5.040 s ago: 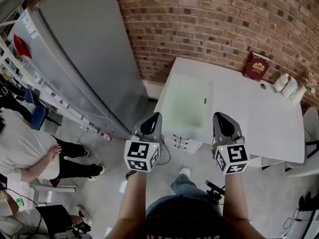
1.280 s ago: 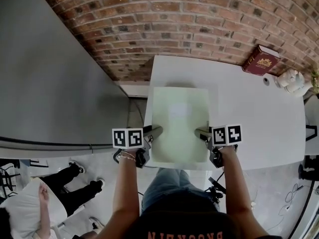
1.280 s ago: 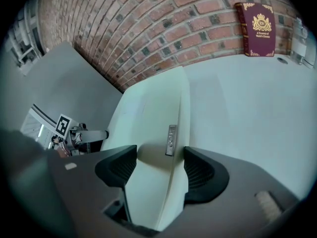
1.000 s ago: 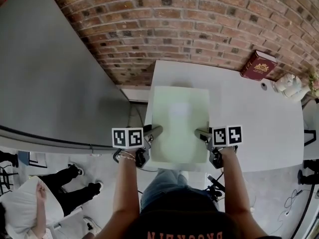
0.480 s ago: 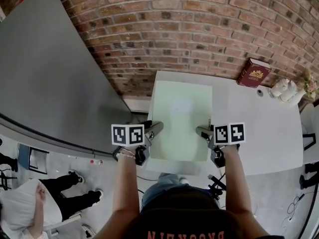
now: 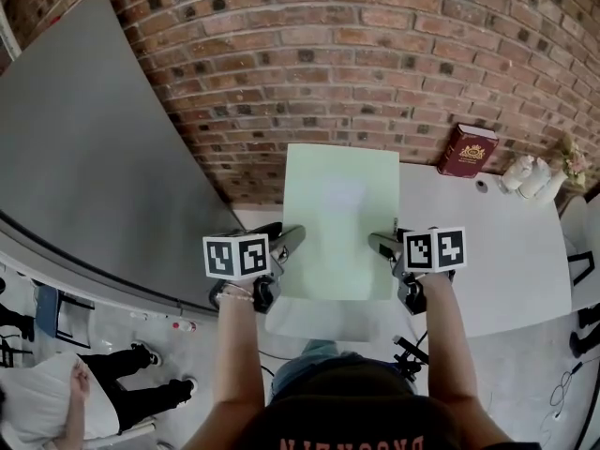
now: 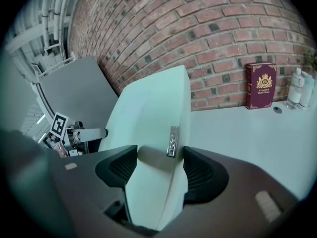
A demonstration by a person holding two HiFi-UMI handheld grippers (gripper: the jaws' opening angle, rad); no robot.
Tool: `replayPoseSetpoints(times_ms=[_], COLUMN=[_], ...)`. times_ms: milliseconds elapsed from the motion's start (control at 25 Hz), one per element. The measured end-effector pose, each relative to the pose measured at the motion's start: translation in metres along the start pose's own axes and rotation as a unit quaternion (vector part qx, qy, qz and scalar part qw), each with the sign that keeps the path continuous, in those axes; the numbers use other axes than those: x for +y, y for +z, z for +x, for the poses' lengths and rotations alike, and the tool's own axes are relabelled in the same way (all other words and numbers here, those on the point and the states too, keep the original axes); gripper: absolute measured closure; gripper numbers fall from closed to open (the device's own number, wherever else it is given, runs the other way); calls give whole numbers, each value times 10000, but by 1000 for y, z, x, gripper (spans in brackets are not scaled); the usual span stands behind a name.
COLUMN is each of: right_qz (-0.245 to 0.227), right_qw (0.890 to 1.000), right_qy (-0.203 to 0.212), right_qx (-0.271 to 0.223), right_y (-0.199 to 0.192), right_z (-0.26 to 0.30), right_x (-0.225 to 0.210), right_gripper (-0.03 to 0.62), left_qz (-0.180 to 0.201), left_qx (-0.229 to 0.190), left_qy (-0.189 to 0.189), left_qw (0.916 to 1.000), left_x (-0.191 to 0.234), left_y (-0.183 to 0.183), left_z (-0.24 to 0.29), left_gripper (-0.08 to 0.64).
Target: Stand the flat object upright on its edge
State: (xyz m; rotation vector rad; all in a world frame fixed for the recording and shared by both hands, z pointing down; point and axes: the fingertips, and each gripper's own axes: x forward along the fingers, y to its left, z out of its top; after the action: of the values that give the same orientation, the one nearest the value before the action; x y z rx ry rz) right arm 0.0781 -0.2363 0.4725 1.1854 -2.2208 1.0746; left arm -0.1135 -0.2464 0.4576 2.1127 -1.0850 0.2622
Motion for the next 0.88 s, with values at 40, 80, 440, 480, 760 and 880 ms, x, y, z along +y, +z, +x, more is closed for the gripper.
replayPoseSetpoints(times_ms=[40, 80, 440, 480, 760, 880], right_qz=[-36, -79, -528, -567, -994, -1241], right_qw=[10000, 9998, 9920, 9905, 9731, 9636], right_qy=[-11, -25, -94, -97, -171, -243], right_qx=[-71, -158, -1140, -1245, -2070, -2354], right_y=[4, 9, 53, 57, 94, 110], right_z=[-2, -4, -19, -21, -38, -46], right_x=[1, 3, 12, 13, 22, 28], right_gripper=[307, 307, 308, 308, 311, 311], left_qz=[25, 48, 512, 590, 1077, 1243], left_qx=[-46, -104, -811, -883, -1475, -1650], left_qy=[6, 10, -11, -17, -134, -191], left_qw=[10000, 9999, 9954, 9943, 9831, 9783], left_x=[-1, -2, -12, -14, -27, -32], left_y=[4, 8, 48, 53, 92, 107], left_z=[-1, -2, -4, -4, -9, -11], left_gripper=[305, 305, 305, 305, 305, 305])
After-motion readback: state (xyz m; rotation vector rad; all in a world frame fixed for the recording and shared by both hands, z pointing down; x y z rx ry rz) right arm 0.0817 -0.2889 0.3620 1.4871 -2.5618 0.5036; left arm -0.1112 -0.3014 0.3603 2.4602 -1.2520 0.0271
